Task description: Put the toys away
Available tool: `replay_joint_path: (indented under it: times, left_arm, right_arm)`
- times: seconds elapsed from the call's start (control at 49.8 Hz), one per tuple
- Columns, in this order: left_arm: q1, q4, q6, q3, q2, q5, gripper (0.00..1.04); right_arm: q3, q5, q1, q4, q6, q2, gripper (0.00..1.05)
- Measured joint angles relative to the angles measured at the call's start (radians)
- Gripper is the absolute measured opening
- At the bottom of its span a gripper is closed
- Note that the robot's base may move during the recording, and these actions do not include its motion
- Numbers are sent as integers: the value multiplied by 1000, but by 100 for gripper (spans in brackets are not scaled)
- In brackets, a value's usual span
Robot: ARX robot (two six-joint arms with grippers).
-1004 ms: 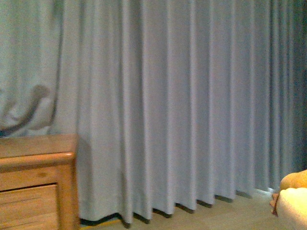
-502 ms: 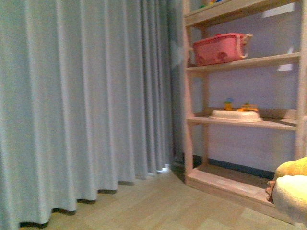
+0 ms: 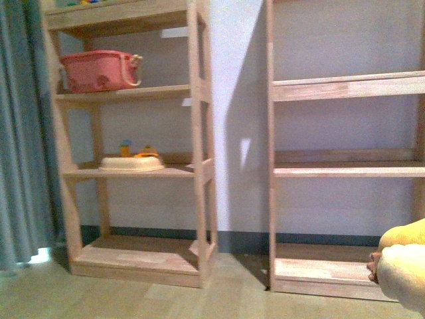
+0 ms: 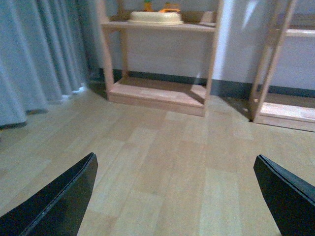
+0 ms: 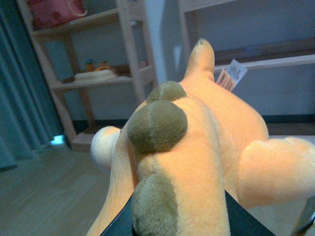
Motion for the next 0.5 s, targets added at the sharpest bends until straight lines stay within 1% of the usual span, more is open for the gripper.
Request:
replay_joint_path:
  times: [0.381, 0.502]
  left_arm:
    - [0, 2, 2, 0, 0, 5, 99]
    - [0, 2, 2, 0, 0, 0, 99]
  right_arm:
    - [-1, 13, -2, 1, 0, -2, 19]
    - [-1, 2, -2, 1, 0, 0, 19]
